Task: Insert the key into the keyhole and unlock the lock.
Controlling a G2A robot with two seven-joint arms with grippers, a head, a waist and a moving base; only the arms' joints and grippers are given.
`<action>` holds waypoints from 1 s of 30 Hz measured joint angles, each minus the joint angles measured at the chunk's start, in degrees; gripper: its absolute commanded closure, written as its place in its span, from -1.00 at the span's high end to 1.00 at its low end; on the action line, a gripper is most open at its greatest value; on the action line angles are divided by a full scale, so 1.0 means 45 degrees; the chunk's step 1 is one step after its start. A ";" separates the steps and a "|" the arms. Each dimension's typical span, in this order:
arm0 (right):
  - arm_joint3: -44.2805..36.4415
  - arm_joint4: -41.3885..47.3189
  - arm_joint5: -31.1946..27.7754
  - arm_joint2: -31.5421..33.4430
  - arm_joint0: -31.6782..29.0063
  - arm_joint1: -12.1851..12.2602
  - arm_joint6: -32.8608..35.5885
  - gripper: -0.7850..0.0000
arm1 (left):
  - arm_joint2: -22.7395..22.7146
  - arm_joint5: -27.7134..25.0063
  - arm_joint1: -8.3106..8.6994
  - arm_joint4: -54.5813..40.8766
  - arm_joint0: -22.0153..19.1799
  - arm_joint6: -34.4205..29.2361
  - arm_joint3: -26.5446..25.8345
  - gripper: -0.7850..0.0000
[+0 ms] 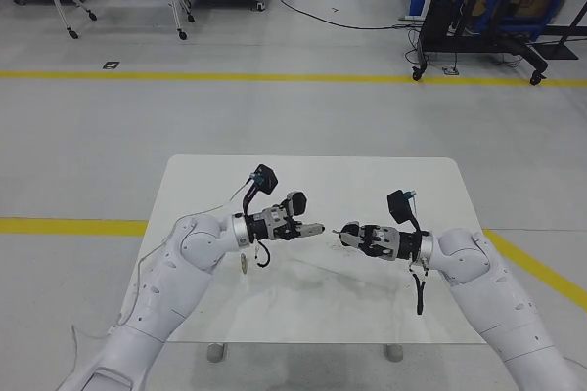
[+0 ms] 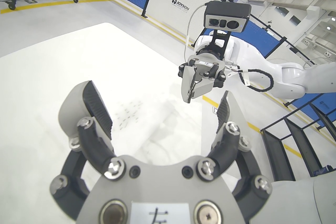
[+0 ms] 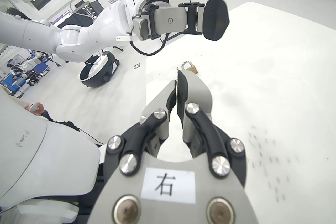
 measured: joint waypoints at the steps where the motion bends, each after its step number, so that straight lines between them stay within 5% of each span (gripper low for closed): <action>1: 0.0000 0.0000 0.0000 0.0000 0.0000 0.0000 0.0000 -1.00 | -0.0081 0.0177 0.0040 0.0119 0.0106 -0.0031 -0.0261 1.00; 6: 0.0000 0.0000 0.0000 0.0000 0.0000 0.0000 0.0000 -1.00 | -0.1495 0.1616 0.0641 0.1614 0.1301 -0.1772 -0.2366 1.00; 14: 0.0000 -0.0001 0.0000 0.0000 0.0000 0.0000 0.0000 -1.00 | -0.4438 0.5328 0.1647 0.4688 0.4808 -0.7281 -0.8334 1.00; 17: 0.0000 -0.0001 0.0000 0.0000 0.0000 0.0000 0.0000 -1.00 | -0.4592 0.6559 0.1810 0.6717 0.5516 -0.9002 -0.9271 1.00; 23: 0.0000 0.0000 0.0000 0.0000 0.0000 0.0000 0.0000 -1.00 | -0.3304 0.8686 0.1706 0.8007 0.4971 -1.0857 -0.8493 1.00; 28: 0.0000 0.0000 0.0000 0.0000 0.0000 0.0000 0.0000 -1.00 | -0.2638 1.0384 0.1485 0.7620 0.4245 -0.9786 -0.7262 1.00; 30: 0.0000 0.0000 0.0000 0.0000 0.0000 0.0000 0.0000 -1.00 | -0.2395 1.0812 0.1430 0.7726 0.4027 -0.9502 -0.6837 0.82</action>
